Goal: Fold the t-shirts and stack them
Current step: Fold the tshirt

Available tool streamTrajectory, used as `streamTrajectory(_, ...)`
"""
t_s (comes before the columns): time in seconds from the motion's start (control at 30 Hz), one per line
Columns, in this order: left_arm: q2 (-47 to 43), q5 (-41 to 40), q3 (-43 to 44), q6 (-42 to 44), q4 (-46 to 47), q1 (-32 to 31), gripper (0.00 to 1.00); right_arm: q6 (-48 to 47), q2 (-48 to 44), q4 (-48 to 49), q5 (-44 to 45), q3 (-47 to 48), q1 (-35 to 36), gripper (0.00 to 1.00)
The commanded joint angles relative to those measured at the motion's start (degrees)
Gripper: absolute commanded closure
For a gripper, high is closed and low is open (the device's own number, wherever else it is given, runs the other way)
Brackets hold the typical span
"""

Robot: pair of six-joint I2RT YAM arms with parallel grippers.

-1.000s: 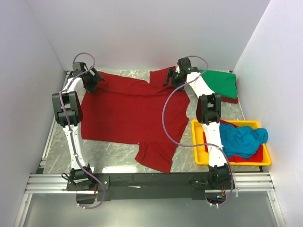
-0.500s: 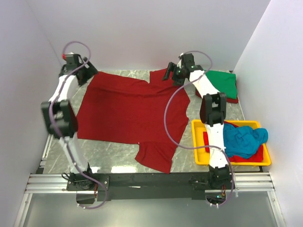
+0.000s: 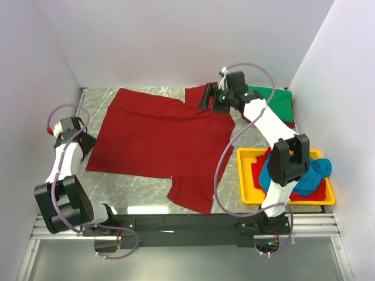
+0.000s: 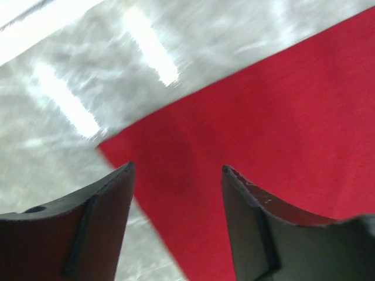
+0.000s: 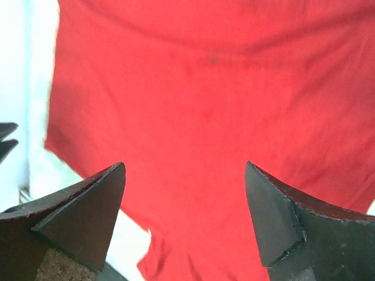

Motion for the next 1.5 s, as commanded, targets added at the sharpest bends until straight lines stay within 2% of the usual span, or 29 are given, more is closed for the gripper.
streamTrajectory(0.0,-4.27,-1.68,-3.47,-2.00,0.83,0.95,0.35,-0.13,-4.85,0.98,2.29,-6.62,1.24,0.12)
streamTrajectory(0.1,-4.79,-0.10,-6.98,-1.83,1.36,2.70,0.40,1.54,-8.46,1.59,3.09,-11.37,2.56,0.12)
streamTrajectory(0.27,-7.34,-0.54,-11.91,-1.30,3.90,3.85,0.42,4.09,-13.03,3.87,4.84,-18.13,4.85,0.12)
streamTrajectory(0.37,-7.08,-1.23,-11.39,-1.30,4.09,4.11,0.47,5.85,-15.05,5.28,5.02,-21.47,5.64,0.12)
streamTrajectory(0.57,-3.22,-4.14,-9.63,-1.13,4.52,4.90,0.50,7.52,-18.57,7.12,6.08,-25.96,6.43,0.12)
streamTrajectory(0.97,2.06,-7.74,-7.87,-0.95,4.96,4.82,0.57,9.63,-22.00,8.36,7.39,-29.39,6.61,0.12)
streamTrajectory(1.47,6.28,-6.43,-7.52,-0.60,6.28,4.82,0.61,11.56,-26.75,9.06,8.71,-34.32,6.87,0.12)
